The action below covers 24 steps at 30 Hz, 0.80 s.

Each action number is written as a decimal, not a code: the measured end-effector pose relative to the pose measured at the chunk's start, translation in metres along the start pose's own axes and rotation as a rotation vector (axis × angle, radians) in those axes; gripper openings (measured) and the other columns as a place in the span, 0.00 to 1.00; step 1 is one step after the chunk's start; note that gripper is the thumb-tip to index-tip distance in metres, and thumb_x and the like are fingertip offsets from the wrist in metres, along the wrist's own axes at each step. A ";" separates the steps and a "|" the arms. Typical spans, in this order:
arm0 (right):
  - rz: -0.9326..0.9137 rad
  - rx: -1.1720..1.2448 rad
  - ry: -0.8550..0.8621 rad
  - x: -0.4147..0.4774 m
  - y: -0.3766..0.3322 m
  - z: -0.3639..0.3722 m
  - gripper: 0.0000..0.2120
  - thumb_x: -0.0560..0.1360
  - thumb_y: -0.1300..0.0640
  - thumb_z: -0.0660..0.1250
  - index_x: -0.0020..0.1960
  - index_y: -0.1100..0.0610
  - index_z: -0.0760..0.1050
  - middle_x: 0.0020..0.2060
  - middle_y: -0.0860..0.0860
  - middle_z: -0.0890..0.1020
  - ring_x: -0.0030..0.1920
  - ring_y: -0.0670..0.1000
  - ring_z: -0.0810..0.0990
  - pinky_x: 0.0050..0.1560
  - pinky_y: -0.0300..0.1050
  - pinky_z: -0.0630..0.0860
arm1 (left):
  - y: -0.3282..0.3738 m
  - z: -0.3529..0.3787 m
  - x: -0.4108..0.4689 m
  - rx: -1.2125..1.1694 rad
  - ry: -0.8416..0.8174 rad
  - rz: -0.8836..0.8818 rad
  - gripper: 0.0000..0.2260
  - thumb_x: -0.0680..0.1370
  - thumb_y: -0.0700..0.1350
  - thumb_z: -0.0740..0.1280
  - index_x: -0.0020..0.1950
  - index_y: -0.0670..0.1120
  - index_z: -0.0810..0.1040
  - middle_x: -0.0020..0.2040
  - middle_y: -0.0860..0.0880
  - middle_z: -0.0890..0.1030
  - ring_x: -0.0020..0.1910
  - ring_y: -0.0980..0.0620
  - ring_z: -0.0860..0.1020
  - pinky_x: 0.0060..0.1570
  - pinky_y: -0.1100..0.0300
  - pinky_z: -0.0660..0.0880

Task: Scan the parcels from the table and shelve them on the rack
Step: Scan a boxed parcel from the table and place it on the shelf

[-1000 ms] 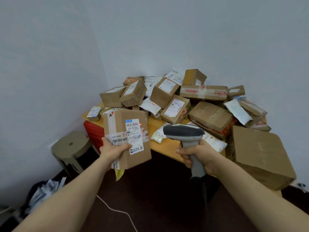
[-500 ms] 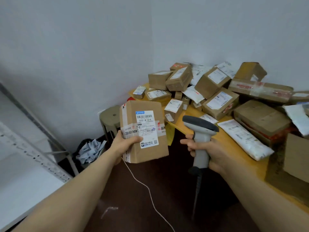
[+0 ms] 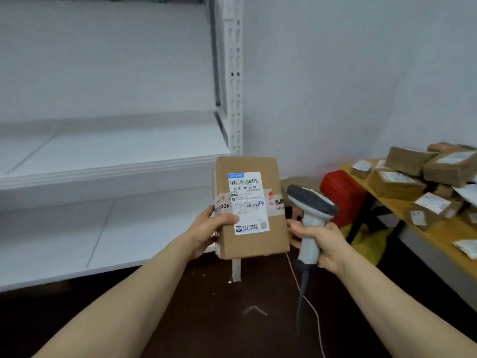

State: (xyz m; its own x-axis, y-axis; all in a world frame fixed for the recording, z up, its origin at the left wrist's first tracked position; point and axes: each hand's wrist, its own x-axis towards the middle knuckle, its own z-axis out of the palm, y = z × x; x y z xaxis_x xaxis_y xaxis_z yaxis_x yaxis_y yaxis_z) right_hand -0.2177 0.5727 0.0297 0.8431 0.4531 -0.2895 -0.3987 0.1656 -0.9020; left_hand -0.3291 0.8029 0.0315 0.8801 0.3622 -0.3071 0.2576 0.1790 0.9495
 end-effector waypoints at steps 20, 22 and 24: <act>0.099 -0.257 -0.584 0.011 0.129 0.480 0.16 0.66 0.72 0.73 0.51 0.60 0.79 0.43 0.56 0.85 0.41 0.55 0.84 0.41 0.51 0.80 | -0.010 -0.427 -0.169 -0.231 0.394 0.066 0.34 0.62 0.52 0.77 0.65 0.66 0.69 0.62 0.54 0.79 0.63 0.50 0.75 0.60 0.43 0.75; 0.088 -0.264 -0.604 0.018 0.138 0.532 0.16 0.66 0.71 0.75 0.52 0.62 0.78 0.43 0.56 0.85 0.43 0.56 0.84 0.45 0.55 0.81 | 0.002 -0.473 -0.171 -0.216 0.440 0.076 0.36 0.60 0.53 0.77 0.65 0.65 0.70 0.62 0.53 0.79 0.63 0.49 0.75 0.61 0.43 0.74; 0.076 -0.255 -0.643 0.026 0.143 0.585 0.15 0.66 0.71 0.75 0.50 0.61 0.79 0.42 0.55 0.86 0.43 0.56 0.84 0.49 0.56 0.81 | 0.018 -0.519 -0.169 -0.221 0.490 0.104 0.36 0.59 0.53 0.77 0.66 0.61 0.71 0.61 0.51 0.80 0.61 0.48 0.77 0.58 0.45 0.76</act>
State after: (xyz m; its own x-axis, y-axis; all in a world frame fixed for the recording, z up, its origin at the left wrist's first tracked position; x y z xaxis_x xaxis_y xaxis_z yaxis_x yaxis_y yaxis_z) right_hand -0.4633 1.1203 0.0805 0.4037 0.8974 -0.1783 -0.2846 -0.0621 -0.9566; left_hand -0.6802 1.2197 0.0672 0.5937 0.7627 -0.2565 0.0425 0.2886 0.9565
